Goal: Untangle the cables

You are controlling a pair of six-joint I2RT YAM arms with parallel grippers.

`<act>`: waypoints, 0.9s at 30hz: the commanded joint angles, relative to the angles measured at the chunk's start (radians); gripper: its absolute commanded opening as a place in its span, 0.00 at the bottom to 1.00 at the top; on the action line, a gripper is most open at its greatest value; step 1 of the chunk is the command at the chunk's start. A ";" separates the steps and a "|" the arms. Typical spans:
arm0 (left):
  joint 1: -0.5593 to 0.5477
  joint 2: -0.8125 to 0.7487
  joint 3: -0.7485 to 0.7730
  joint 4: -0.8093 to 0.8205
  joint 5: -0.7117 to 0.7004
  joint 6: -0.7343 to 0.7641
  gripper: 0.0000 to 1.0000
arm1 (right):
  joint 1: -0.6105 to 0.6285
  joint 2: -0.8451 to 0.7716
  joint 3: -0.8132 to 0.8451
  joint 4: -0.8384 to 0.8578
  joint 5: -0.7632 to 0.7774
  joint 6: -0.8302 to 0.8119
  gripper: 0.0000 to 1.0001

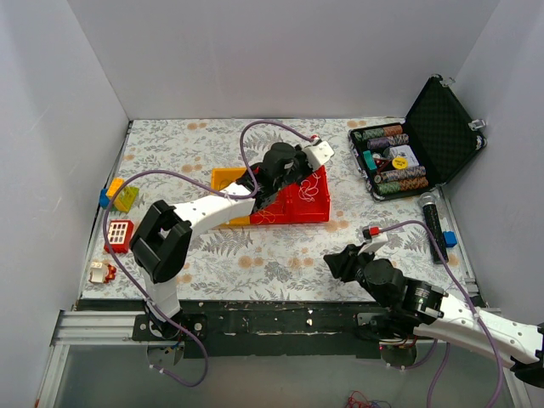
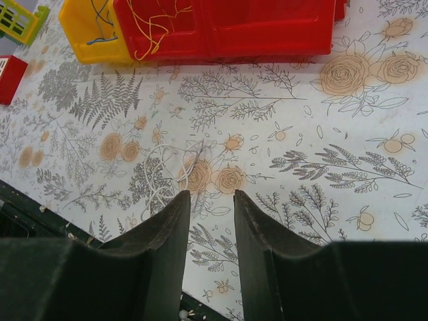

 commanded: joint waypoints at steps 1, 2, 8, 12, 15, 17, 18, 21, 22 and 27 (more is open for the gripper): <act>0.004 -0.020 0.013 -0.045 0.010 0.015 0.07 | 0.007 0.017 0.047 0.036 0.028 -0.012 0.41; 0.004 -0.020 0.013 -0.075 0.010 0.008 0.13 | 0.007 0.024 0.050 0.040 0.026 -0.015 0.42; 0.004 -0.044 -0.019 -0.161 0.046 -0.028 0.49 | 0.007 0.074 0.079 0.065 0.015 -0.053 0.50; 0.006 -0.076 0.003 -0.167 0.043 -0.048 0.59 | 0.007 0.119 0.102 0.076 0.011 -0.086 0.53; 0.007 -0.101 0.111 -0.251 0.026 -0.086 0.70 | 0.007 0.178 0.106 0.137 -0.055 -0.135 0.59; 0.023 -0.119 0.189 -0.308 0.026 -0.143 0.93 | 0.005 0.261 0.116 0.183 -0.124 -0.165 0.64; 0.039 -0.124 0.226 -0.360 0.032 -0.170 0.98 | 0.005 0.310 0.132 0.192 -0.158 -0.170 0.64; 0.108 -0.135 0.347 -0.495 0.058 -0.274 0.98 | 0.004 0.491 0.207 0.226 -0.274 -0.208 0.67; 0.136 -0.135 0.388 -0.544 0.073 -0.304 0.98 | 0.002 0.540 0.227 0.229 -0.305 -0.222 0.68; 0.297 -0.127 0.513 -0.821 0.200 -0.429 0.98 | 0.001 0.735 0.292 0.301 -0.414 -0.270 0.71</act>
